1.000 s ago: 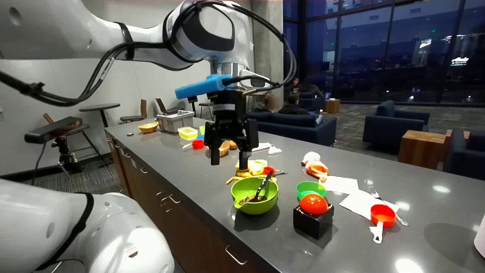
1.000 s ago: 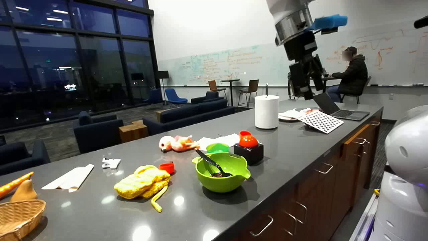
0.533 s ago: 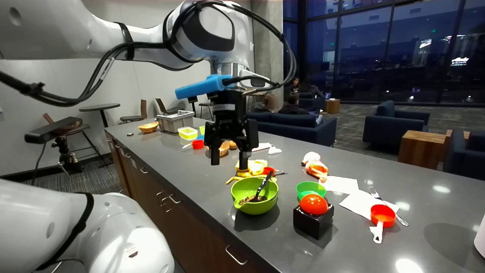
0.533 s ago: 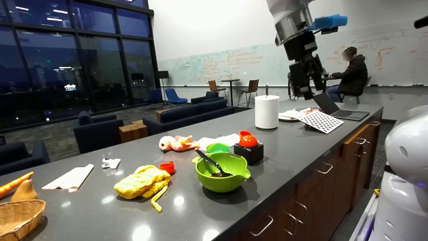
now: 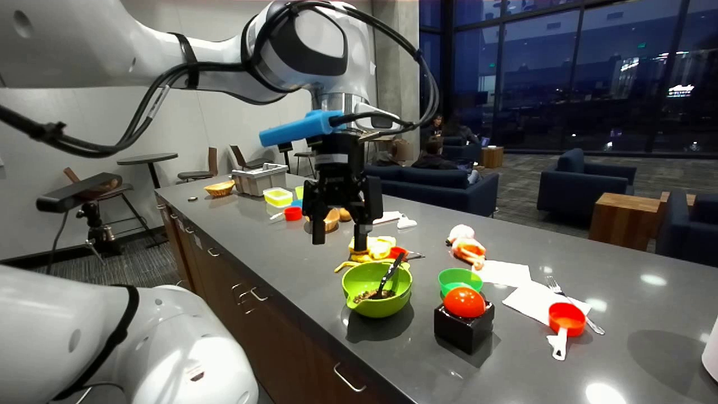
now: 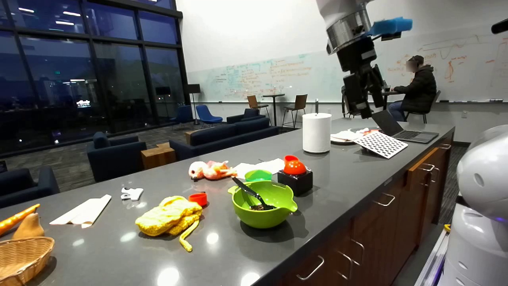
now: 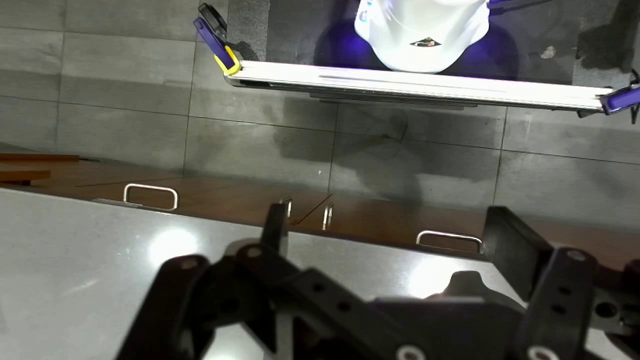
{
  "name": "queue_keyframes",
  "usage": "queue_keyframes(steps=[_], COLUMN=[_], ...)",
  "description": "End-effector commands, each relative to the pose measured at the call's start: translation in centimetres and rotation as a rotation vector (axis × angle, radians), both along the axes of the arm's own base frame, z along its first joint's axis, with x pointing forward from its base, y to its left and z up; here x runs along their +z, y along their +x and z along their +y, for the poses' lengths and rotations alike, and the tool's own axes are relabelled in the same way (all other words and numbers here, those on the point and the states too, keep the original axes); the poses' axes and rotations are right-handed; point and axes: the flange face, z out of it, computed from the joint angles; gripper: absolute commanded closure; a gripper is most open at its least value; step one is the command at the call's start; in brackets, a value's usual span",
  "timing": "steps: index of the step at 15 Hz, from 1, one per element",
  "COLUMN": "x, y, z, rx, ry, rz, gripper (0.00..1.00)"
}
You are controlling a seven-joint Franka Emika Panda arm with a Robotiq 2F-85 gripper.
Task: Pick up the black spoon from the green bowl and put it on the kitchen counter
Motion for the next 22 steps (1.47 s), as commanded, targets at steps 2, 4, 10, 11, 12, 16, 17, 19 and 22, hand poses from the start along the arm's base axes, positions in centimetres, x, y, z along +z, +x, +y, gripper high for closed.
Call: queue_keyframes(steps=[2, 4, 10, 11, 12, 16, 17, 19, 22], x=[0.0, 0.0, -0.1, -0.2, -0.2, -0.5, -0.8, -1.2, -2.5], y=[0.0, 0.0, 0.3, 0.6, 1.1, 3.7, 4.4, 5.9, 8.0], z=[0.0, 0.0, 0.1, 0.3, 0.8, 2.7, 3.2, 4.1, 5.1], rx=[0.000, 0.000, 0.009, 0.024, 0.048, 0.158, 0.187, 0.248, 0.278], ry=[0.000, 0.000, 0.008, 0.016, 0.028, 0.074, 0.098, 0.188, 0.344], rz=[0.001, 0.001, -0.003, -0.006, -0.018, -0.086, -0.102, -0.147, -0.178], gripper=[0.00, 0.00, 0.00, 0.00, 0.00, 0.00, 0.00, 0.00, 0.00])
